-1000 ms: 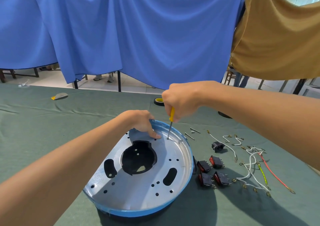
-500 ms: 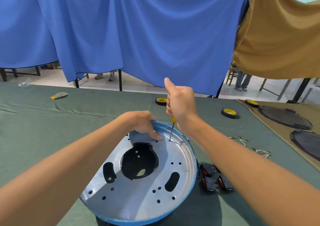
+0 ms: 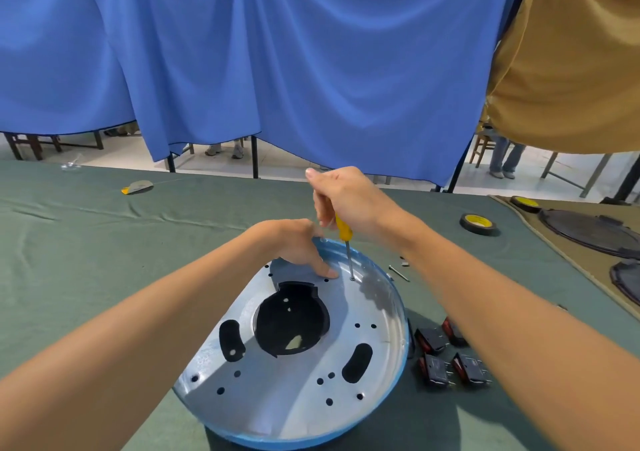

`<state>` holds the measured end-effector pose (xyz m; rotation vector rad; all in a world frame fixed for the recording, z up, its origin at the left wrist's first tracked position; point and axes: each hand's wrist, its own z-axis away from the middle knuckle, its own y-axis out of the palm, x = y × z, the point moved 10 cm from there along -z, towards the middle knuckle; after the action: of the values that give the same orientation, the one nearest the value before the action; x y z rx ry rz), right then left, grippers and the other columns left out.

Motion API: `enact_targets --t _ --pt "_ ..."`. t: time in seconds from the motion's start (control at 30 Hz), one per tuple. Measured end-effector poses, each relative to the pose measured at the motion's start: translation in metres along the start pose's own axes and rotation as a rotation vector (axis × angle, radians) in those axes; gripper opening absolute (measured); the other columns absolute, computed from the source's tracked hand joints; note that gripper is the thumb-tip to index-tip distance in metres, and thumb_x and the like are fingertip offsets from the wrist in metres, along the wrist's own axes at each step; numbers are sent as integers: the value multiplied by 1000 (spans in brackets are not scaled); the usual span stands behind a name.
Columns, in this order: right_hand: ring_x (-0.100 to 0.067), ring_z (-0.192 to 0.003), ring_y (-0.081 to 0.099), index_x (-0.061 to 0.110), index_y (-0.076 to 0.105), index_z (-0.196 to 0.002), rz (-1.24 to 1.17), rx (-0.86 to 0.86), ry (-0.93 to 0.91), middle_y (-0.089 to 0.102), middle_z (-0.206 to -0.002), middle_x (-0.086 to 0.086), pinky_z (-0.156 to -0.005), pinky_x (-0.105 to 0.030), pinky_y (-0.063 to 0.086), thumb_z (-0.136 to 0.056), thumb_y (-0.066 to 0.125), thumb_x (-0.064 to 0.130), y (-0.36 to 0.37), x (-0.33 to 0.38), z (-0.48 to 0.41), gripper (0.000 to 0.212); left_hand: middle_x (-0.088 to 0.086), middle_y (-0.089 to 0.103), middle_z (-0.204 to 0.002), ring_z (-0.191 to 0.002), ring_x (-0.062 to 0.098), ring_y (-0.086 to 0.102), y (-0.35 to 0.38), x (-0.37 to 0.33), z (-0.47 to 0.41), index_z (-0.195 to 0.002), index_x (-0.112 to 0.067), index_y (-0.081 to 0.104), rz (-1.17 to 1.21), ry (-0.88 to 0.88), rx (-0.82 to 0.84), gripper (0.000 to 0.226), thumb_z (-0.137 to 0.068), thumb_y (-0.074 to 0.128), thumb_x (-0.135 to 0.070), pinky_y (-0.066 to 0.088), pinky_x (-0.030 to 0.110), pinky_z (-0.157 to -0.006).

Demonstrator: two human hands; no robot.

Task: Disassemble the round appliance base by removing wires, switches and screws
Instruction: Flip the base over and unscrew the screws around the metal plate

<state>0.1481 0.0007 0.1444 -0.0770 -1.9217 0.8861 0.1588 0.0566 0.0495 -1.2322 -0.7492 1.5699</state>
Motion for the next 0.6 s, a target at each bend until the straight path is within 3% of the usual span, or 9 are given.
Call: enact_targets --t 0.1,0.23,0.3,0.4,0.6 --pt "-23 -62 43 15 39 -56 670 6 69 47 -58 -2 -57 -34 34 -94 40 54 -28 -1 0 54 1 56 -100 -91 23 55 -3 -4 3 -120 -15 55 -11 -29 -6 56 -78 73 -47 45 32 -79" --pt "-11 -35 48 16 57 -45 1030 329 190 54 -35 6 -46 -24 35 -92 45 39 -34 -16 8 54 3 58 -110 -97 23 57 -2 -14 3 -120 -17 57 6 -29 -17 60 -74 75 -52 45 31 -78" --pt "-10 -26 40 14 62 -47 1042 411 243 54 -36 5 -42 -21 36 -91 45 37 -36 -22 12 52 3 55 -105 -91 23 54 2 -12 2 -119 -14 55 -30 -69 -6 60 -74 76 -49 44 30 -72" --pt "-14 -28 37 12 63 -54 946 455 288 52 -39 4 -41 -18 37 -91 49 39 -35 -30 13 49 3 52 -109 -92 24 52 5 -9 0 -124 -13 49 -41 -134 25 65 -76 75 -47 42 29 -64" --pt "-16 -34 32 9 59 -55 826 506 310 47 -41 3 -40 -19 31 -92 53 36 -32 -37 13 46 6 51 -132 -117 31 51 6 -5 -2 -138 -15 44 -72 -230 29 81 -73 76 -51 44 39 -96"
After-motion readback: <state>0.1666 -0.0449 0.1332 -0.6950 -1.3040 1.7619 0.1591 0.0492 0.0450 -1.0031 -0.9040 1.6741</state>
